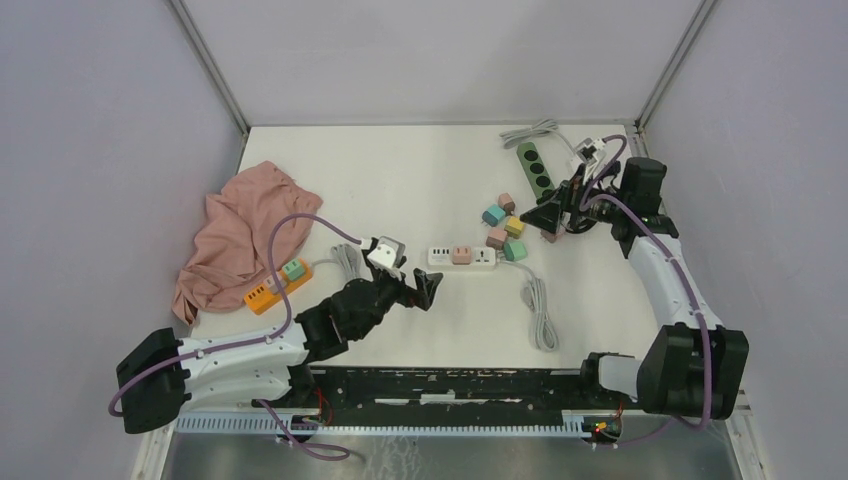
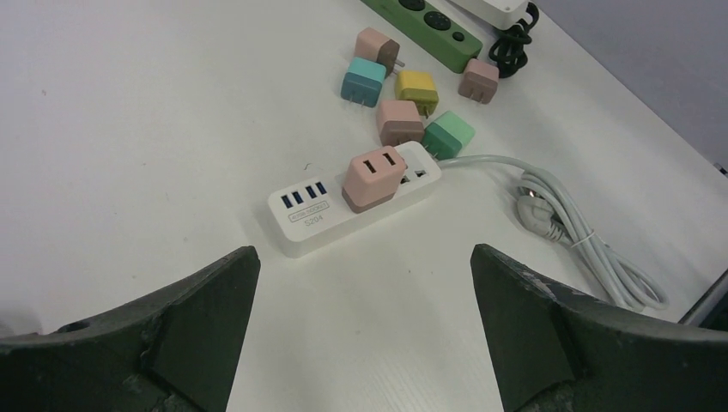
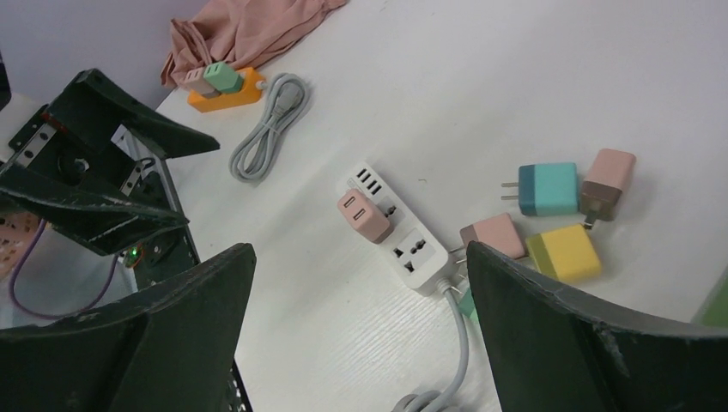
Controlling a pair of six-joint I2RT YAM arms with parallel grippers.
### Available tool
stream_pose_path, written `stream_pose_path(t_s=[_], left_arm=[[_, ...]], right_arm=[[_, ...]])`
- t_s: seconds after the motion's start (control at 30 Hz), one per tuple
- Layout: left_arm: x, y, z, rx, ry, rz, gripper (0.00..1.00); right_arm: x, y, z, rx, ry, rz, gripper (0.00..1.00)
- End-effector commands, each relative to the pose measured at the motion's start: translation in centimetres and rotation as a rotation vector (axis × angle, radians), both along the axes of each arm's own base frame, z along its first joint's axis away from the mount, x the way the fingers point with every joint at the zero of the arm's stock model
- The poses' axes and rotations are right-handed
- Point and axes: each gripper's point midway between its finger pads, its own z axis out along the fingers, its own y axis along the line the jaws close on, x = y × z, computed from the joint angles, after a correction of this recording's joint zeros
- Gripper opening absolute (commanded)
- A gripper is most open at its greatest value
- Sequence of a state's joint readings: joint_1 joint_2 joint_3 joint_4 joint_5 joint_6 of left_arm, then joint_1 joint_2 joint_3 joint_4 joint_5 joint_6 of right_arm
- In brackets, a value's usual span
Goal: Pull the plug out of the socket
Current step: Move the socket to the center of the board.
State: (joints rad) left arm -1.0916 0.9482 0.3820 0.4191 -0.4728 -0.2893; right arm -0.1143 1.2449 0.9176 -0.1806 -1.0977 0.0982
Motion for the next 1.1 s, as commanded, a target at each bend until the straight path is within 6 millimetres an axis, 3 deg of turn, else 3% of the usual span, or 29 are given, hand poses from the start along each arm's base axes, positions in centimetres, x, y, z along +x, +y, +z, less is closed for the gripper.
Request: stream_pose_path(t_s=[0.0,0.13,0.53,0.8,1.07], left_arm=[[0.7,1.3,0.3,0.025,-0.043,0.066,0.99],[0.8,1.7,-0.2,0.034,-0.039,0.081,0.99],[0.9,2.5,-2.0,0.053,-0.02,0.117,0.99],[0.7,3.3,-2.8,0.05,-0.011,0.131,0.99],[0.2,4.5,-3.3,0.037,-0.012,0.142,0.99]], right_arm=[[-1.7,2.8,0.2,-0.022,-0.086,0.161,1.0],[-3.2,5.0,-1.0,-0.108,-0.128,0.265,1.0],[-4.7,10.1,-3.7,-0.441,-0.253,0.472,1.0],[-2.9,13.0,-7.6,-0.692,-0.316,0.538,1.0],[-1.5,15.1,-10.9,-0.764,-0.405,0.697,0.97]])
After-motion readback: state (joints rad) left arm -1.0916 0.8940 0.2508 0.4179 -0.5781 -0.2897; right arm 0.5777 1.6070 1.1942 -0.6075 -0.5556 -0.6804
